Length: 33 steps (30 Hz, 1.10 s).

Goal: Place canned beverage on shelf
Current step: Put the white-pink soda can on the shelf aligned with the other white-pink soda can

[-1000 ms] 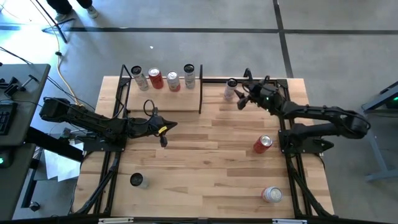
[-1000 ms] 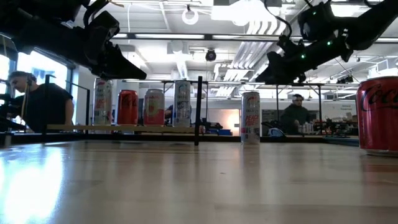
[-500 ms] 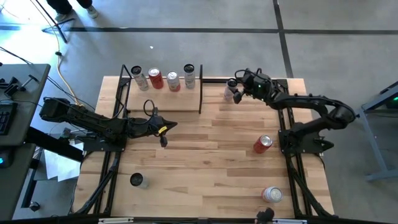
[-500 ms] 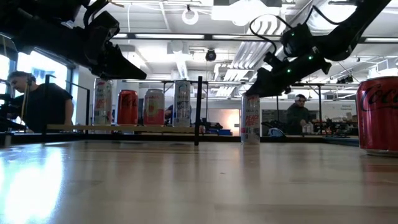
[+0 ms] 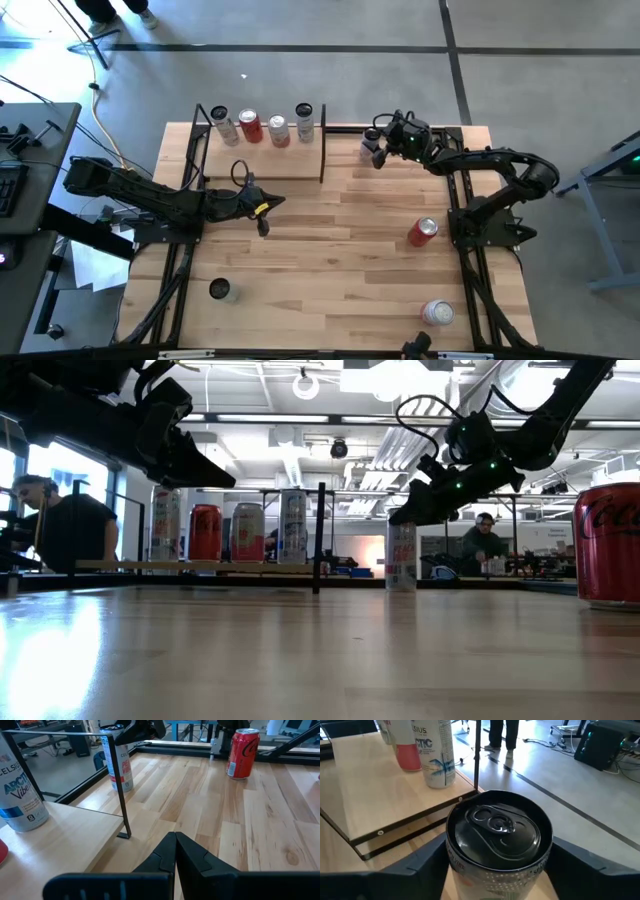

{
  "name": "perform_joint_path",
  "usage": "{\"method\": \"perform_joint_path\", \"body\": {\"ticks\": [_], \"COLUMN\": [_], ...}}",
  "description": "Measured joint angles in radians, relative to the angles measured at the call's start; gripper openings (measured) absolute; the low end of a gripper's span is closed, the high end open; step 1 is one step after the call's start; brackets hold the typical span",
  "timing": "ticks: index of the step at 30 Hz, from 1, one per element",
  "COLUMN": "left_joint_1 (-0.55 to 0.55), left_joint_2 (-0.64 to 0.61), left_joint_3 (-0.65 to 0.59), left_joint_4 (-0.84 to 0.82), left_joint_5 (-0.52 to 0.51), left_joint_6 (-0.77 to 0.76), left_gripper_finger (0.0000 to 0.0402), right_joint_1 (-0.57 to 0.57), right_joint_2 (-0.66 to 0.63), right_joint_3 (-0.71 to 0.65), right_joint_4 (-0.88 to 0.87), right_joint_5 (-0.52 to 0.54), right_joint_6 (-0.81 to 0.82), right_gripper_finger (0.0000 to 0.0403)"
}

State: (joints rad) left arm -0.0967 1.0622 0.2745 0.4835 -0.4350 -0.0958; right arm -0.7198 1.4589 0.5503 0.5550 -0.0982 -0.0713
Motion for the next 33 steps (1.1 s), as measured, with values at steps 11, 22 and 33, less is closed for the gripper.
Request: {"method": "perform_joint_path", "body": {"ticks": [11, 22, 33], "left_joint_1": [0.0, 0.0, 0.0], "left_joint_2": [0.0, 0.0, 0.0], "left_joint_3": [0.0, -0.001, -0.001], "left_joint_4": [-0.001, -0.004, 0.012], "left_joint_5": [0.008, 0.003, -0.022], "left_joint_6": [-0.004, 0.002, 0.002], "left_gripper_finger": [0.0, 0.0, 0.0], "right_joint_1": [0.093, 0.554, 0.877], "right_joint_2": [-0.076, -0.206, -0.002], "right_joint_3": [-0.002, -0.002, 0.259], "right_joint_4": [-0.019, -0.178, -0.216], "right_joint_5": [0.04, 0.393, 0.771], "right_joint_6": [0.051, 0.292, 0.383], "right_gripper_finger": [0.0233, 0.0234, 0.0234]}}
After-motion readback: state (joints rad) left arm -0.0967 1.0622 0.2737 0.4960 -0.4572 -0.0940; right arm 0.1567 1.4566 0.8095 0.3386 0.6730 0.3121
